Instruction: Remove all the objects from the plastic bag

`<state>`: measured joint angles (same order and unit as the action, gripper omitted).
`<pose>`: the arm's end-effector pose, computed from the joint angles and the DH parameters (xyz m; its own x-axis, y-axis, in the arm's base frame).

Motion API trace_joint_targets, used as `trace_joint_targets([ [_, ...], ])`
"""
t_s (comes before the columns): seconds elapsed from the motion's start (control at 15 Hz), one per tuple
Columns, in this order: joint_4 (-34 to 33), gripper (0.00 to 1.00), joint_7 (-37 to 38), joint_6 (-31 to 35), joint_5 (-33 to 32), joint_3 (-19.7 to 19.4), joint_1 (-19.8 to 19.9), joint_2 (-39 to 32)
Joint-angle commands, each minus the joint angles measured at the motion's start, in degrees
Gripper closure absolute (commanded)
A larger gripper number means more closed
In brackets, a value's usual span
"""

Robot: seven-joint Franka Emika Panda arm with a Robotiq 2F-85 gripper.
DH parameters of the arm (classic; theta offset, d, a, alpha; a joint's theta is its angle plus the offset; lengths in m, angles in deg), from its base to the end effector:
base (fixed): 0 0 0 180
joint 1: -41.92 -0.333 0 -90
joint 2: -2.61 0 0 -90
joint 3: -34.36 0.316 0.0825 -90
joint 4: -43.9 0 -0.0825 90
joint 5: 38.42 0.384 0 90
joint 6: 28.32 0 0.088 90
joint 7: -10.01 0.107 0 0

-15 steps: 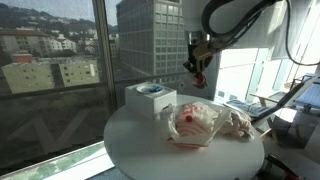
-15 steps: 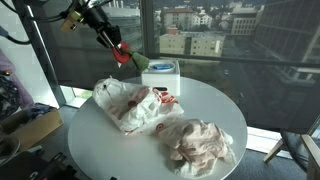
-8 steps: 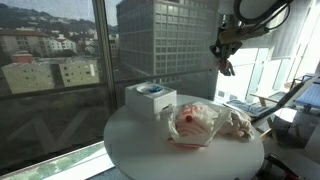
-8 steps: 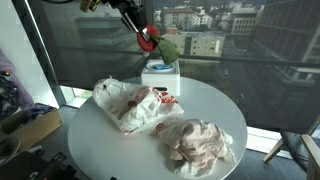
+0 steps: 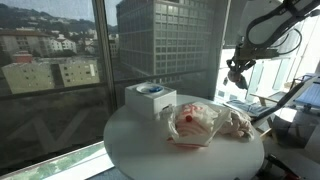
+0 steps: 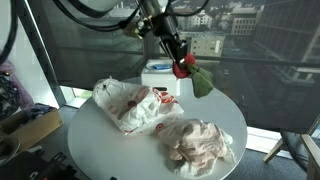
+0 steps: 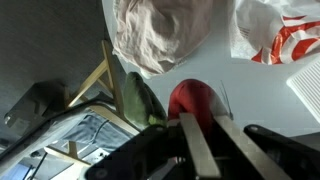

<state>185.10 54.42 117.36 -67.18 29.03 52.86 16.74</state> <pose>0.4581 -0.1282 0.4190 0.7095 -0.5582 0.4301 -0.6483 -0.7564 0.0877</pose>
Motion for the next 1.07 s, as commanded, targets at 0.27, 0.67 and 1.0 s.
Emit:
trace_joint_targets([
  [0.27, -1.8, 0.94, -15.5, 11.7, 15.3, -4.7, 1.7, -16.6],
  [0.67, -2.2, 0.52, -26.5, 15.4, 23.9, -5.6, 0.2, -20.4],
  [1.0, -0.2, 0.14, -19.1, 16.5, 14.2, -7.8, -1.9, -16.2],
])
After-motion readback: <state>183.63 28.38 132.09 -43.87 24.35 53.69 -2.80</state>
